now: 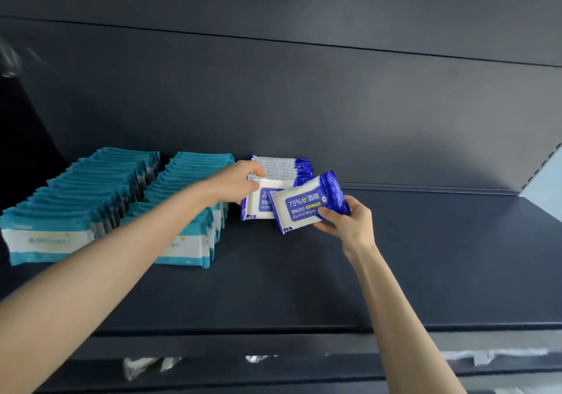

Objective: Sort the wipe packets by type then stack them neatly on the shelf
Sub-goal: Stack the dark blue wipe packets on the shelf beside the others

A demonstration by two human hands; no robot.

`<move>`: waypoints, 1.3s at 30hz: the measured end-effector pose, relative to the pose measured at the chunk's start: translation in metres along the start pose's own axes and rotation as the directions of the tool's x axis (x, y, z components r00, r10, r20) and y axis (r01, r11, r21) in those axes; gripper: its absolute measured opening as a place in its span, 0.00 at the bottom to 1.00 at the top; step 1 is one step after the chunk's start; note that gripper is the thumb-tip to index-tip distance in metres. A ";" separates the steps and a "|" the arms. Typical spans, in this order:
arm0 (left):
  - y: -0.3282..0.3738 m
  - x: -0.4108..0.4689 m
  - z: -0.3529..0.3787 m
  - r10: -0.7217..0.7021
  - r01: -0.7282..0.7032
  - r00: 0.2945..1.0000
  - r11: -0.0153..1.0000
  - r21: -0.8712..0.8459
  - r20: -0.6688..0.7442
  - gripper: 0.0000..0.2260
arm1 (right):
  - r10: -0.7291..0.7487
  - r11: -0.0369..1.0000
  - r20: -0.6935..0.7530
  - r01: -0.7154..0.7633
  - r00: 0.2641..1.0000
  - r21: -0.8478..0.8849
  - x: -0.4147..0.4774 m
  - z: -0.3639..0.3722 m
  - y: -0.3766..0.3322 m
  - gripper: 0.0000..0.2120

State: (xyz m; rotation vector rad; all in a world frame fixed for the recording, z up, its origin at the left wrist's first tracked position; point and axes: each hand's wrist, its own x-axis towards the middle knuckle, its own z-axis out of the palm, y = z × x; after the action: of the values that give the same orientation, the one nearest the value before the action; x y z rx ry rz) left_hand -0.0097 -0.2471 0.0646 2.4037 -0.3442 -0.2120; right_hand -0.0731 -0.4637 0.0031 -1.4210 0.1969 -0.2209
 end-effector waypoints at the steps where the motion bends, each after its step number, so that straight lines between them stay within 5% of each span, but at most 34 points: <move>1: -0.001 0.004 -0.001 0.006 -0.006 1.000 1.000 -0.014 0.023 0.09 | 0.009 1.000 -0.009 -0.009 1.000 -0.018 0.002 0.001 0.003 0.08; 3: -0.001 0.010 0.000 0.023 -0.022 0.998 1.000 -0.007 0.059 0.06 | 0.026 0.998 -0.028 -0.027 0.999 -0.050 0.007 0.003 0.009 0.08; 8: -0.005 0.019 0.002 0.071 -0.084 0.995 0.970 0.228 0.064 0.20 | 0.020 0.966 -0.086 -0.042 0.996 -0.255 0.020 0.017 0.024 0.09; 13: -0.008 0.021 0.007 0.190 -0.189 0.981 0.930 0.314 0.028 0.20 | -0.078 0.800 -0.084 0.012 0.993 -0.600 0.031 0.028 0.027 0.21; 18: -0.011 0.027 0.012 0.255 -0.225 0.966 0.896 0.382 -0.030 0.15 | -0.150 0.630 -0.045 0.061 0.988 -0.775 0.034 0.033 0.029 0.22; 21: -0.011 0.027 0.015 0.296 -0.233 0.954 0.840 0.491 -0.054 0.16 | -0.218 0.591 -0.034 0.104 0.975 -0.800 0.034 0.036 0.030 0.31; 24: -0.009 0.026 0.015 0.365 -0.247 0.928 0.749 0.614 -0.071 0.21 | -0.300 0.538 0.037 0.201 0.953 -0.819 0.036 0.036 0.028 0.45; 27: -0.009 0.025 0.013 0.399 -0.228 0.913 0.671 0.705 -0.084 0.26 | -0.358 0.395 0.209 0.350 0.910 -0.850 0.039 0.036 0.024 0.49; 31: -0.011 0.025 0.012 0.306 -0.245 0.950 0.595 0.766 0.066 0.31 | -0.282 0.186 0.382 0.441 0.880 -0.878 0.047 0.034 0.022 0.40; 39: -0.013 0.035 0.015 0.119 -0.212 0.977 0.497 0.841 0.176 0.32 | -0.158 0.092 0.390 0.406 0.907 -0.909 0.059 0.033 0.012 0.38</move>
State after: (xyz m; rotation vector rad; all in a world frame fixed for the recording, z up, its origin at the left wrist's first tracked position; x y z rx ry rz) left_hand 0.0224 -0.2573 0.0426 3.3331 -0.9089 -0.0565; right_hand -0.0077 -0.4467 -0.0042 -2.8853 -0.1927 -0.2855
